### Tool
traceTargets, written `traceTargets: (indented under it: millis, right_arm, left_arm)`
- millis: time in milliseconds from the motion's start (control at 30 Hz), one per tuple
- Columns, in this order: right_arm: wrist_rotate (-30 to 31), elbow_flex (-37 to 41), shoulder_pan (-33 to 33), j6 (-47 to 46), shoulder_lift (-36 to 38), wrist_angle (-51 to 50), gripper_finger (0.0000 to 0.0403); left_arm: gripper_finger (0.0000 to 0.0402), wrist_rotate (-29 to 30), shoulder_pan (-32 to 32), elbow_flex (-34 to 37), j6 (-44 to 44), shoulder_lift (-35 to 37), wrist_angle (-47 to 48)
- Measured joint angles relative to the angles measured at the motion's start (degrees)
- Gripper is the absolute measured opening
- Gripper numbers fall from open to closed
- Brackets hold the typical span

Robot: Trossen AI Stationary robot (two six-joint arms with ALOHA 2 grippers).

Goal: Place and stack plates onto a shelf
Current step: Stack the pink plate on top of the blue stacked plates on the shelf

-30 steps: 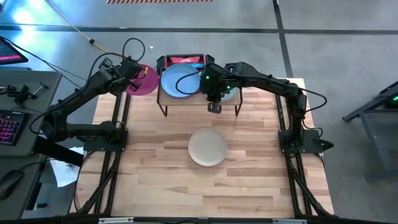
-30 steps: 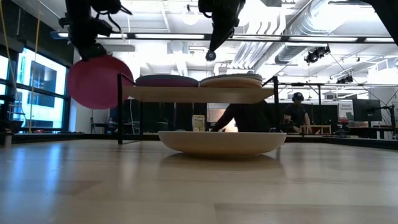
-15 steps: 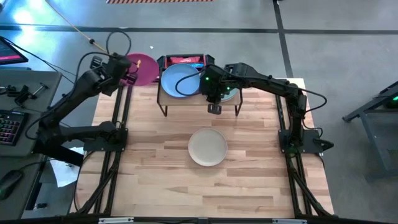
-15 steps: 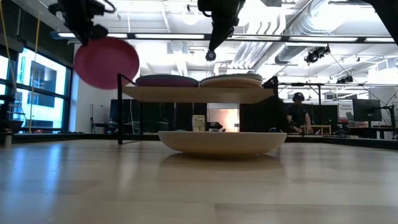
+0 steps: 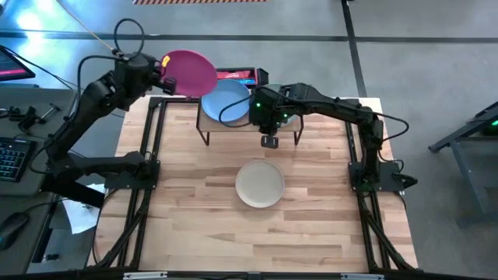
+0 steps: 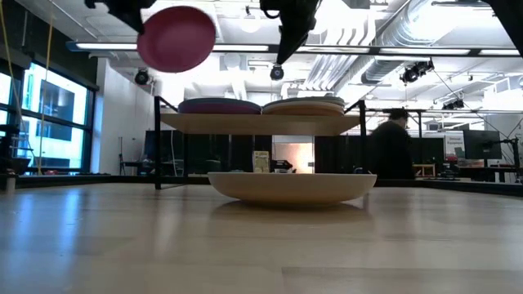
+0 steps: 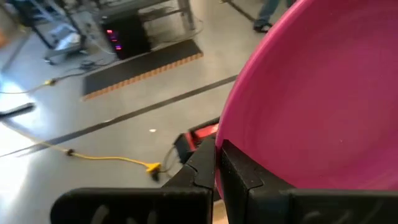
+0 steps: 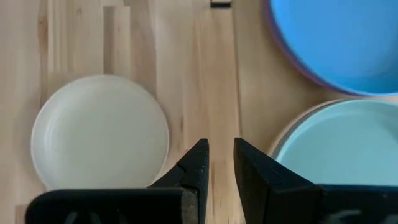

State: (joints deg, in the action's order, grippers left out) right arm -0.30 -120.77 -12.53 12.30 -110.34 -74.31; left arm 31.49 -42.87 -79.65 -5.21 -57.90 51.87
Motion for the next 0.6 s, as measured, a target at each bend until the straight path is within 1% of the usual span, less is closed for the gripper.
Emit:
traceTargets:
  millis: [233,300,400,600]
  right_arm:
    - [1.3,0.0,1.4,0.6,0.2,-3.4,0.0055]
    - [1.3,0.0,1.5,0.6,0.2,-4.3,0.0055]
    - [1.4,0.0,1.4,0.6,0.2,-6.7,0.0055]
    - [1.4,0.0,1.4,2.1,0.2,-10.7,0.0055]
  left_arm:
    - [0.0000,-3.8,2.1,-0.6,-4.1,-4.5,-2.8]
    - [0.0000,-4.2,2.1,-0.6,-5.8,-6.3,-2.8]
    - [0.0000,-6.5,2.0,-0.6,-8.0,-9.1,-2.8]
    - [0.0000,-9.4,2.0,-0.6,-9.7,-14.1,-3.4]
